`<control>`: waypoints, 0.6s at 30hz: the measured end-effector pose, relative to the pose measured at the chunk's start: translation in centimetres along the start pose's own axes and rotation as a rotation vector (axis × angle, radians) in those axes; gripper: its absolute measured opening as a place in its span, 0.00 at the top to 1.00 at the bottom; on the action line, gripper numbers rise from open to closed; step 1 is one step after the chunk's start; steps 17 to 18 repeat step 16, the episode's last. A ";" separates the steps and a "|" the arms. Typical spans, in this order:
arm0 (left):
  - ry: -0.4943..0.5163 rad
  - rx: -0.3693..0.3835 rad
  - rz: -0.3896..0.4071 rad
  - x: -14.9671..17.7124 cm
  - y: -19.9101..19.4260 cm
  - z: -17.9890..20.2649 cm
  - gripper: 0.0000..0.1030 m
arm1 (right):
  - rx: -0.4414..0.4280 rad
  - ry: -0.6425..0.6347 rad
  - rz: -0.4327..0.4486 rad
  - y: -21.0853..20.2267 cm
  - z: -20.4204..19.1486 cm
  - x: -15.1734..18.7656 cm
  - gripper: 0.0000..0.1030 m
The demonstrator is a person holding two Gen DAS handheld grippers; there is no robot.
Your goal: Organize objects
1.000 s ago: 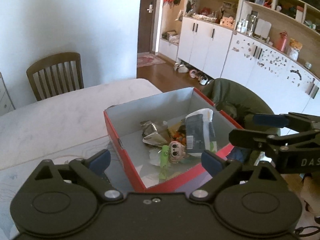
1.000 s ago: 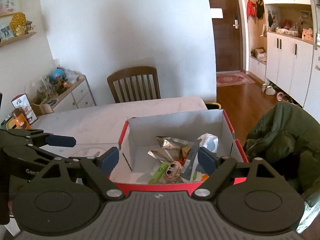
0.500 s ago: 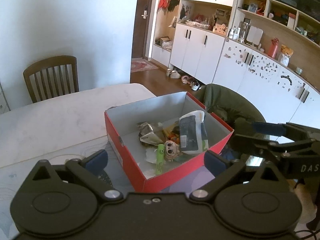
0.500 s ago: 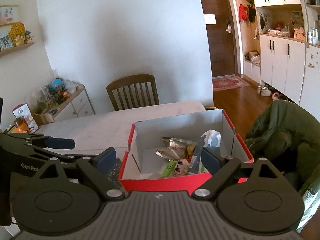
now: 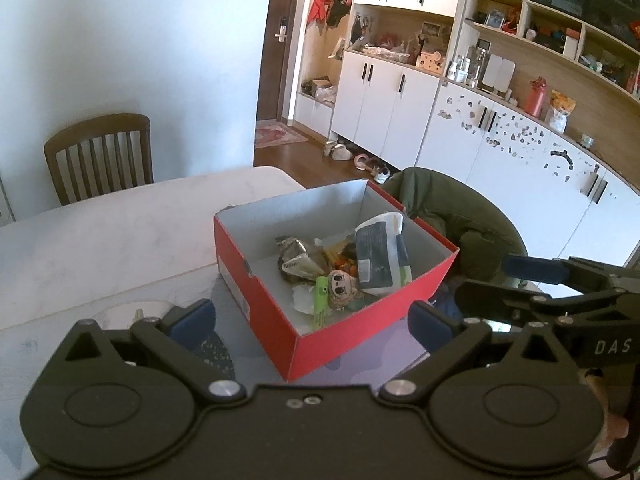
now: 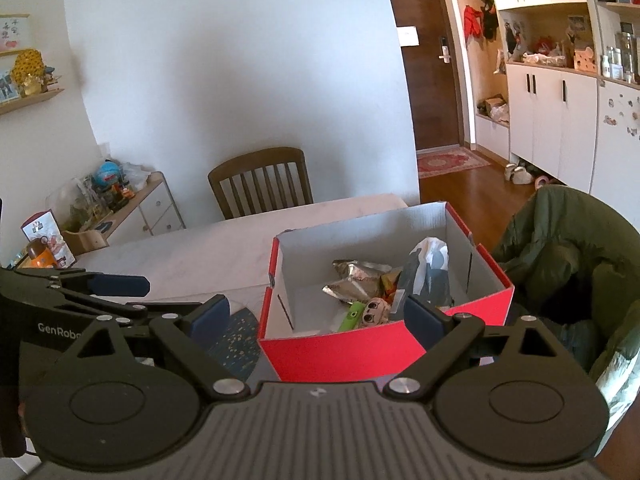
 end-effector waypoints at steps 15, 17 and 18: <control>0.032 0.001 0.019 0.8 -1.2 -0.8 0.01 | 0.013 0.011 0.002 -0.6 -1.7 0.3 0.08; 0.032 0.002 0.019 0.8 -1.3 -1.0 0.01 | 0.013 0.013 0.002 -0.6 -1.8 0.3 0.08; 0.032 0.002 0.019 0.8 -1.3 -1.0 0.01 | 0.013 0.013 0.002 -0.6 -1.8 0.3 0.08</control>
Point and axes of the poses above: each gripper's, at about its wrist camera, not at the fingertips, and y roughly the way its jaws point, z to its right, x to its underside, the point moved 3 cm from there along y, roughly the way its jaws point, and after that the axes turned 9 degrees about -y, right-handed, at the moved point
